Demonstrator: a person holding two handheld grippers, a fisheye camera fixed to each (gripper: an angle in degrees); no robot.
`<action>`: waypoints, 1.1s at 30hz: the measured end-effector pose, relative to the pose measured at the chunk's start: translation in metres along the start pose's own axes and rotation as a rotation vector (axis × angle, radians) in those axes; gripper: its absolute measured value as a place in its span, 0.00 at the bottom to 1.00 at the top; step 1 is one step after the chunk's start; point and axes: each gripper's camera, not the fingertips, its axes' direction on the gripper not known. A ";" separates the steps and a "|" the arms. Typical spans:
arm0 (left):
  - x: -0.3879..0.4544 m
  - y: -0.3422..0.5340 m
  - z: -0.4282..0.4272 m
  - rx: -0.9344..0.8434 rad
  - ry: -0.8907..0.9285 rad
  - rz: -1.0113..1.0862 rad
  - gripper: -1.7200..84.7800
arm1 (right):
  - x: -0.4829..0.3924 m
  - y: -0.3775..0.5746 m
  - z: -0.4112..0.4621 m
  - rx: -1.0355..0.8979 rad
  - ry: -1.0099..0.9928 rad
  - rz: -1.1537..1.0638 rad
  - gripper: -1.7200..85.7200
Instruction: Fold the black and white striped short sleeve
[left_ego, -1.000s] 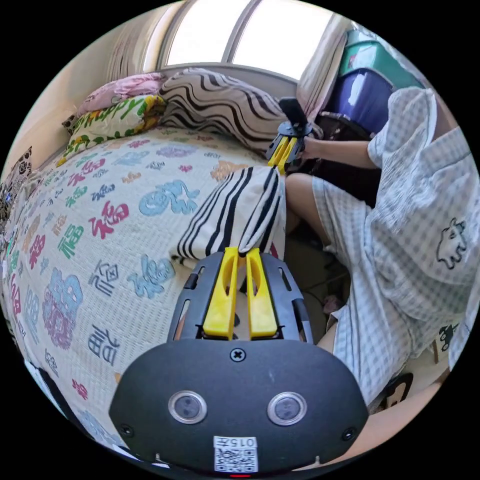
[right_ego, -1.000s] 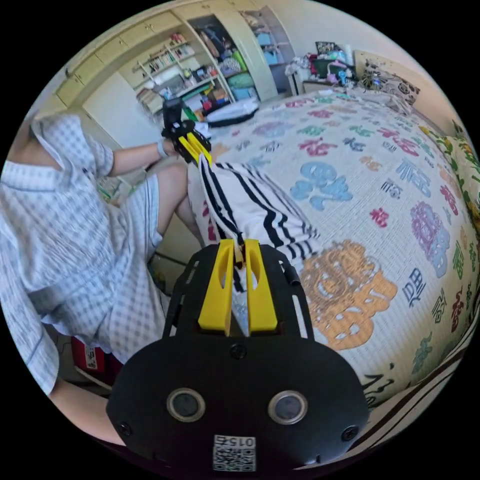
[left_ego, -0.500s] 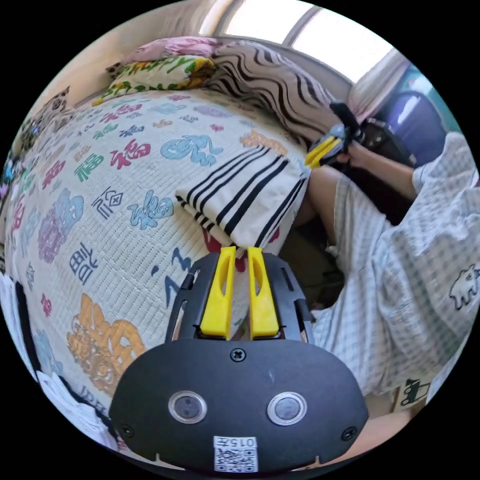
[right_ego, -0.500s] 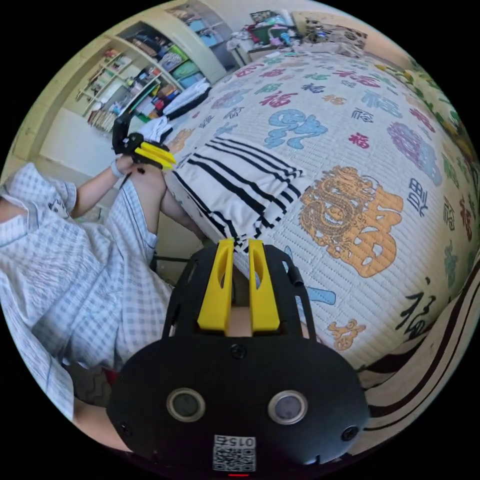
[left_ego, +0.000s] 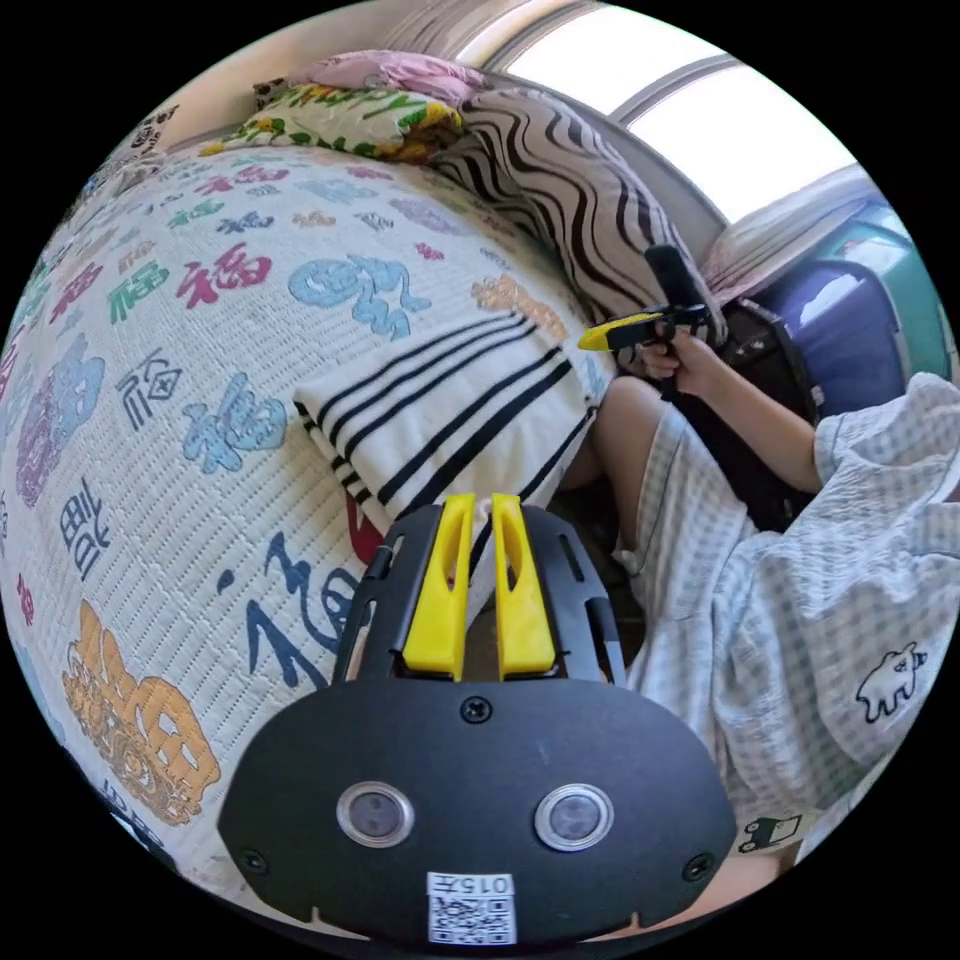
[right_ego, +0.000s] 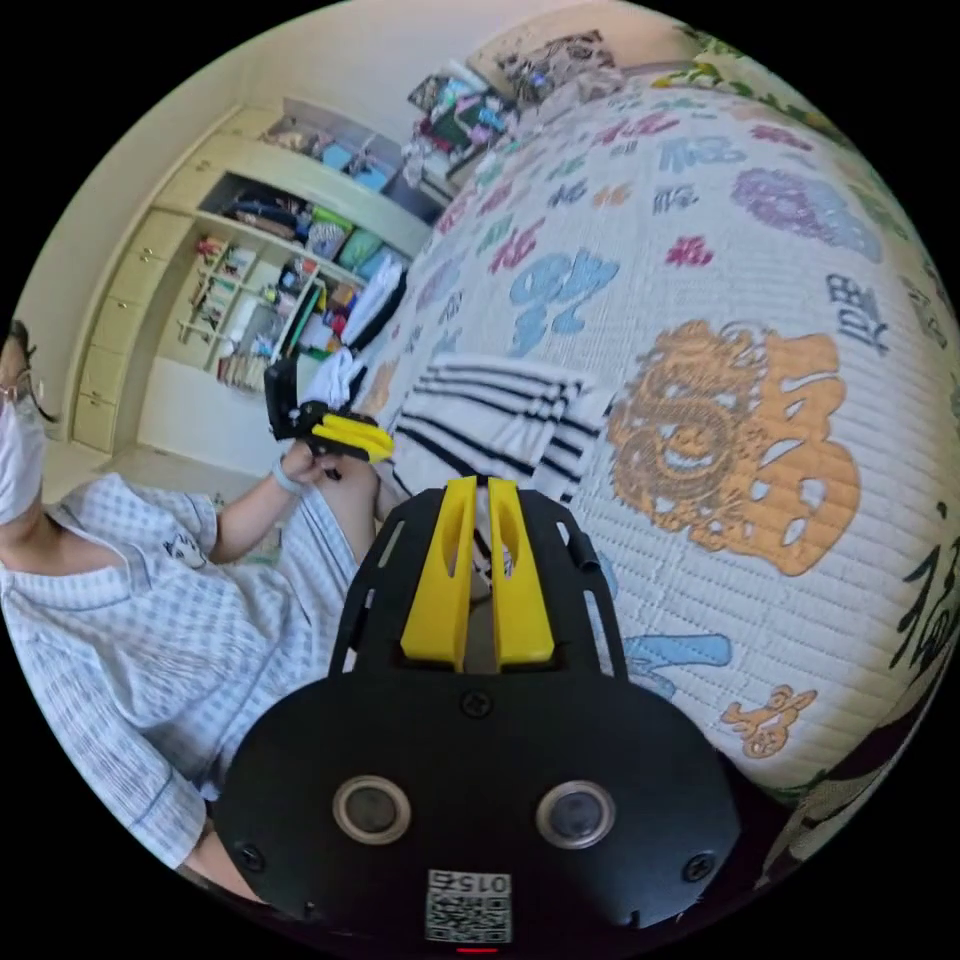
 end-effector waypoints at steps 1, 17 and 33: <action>-0.004 -0.005 -0.016 0.058 -0.007 -0.019 0.04 | 0.007 -0.003 -0.019 0.071 0.009 0.012 0.05; -0.070 -0.055 0.031 0.000 -0.108 -0.159 0.01 | 0.115 -0.004 -0.015 0.069 -0.161 0.243 0.02; -0.067 -0.023 -0.002 0.062 0.087 -0.138 0.02 | 0.040 0.062 0.002 0.026 -0.110 0.029 0.01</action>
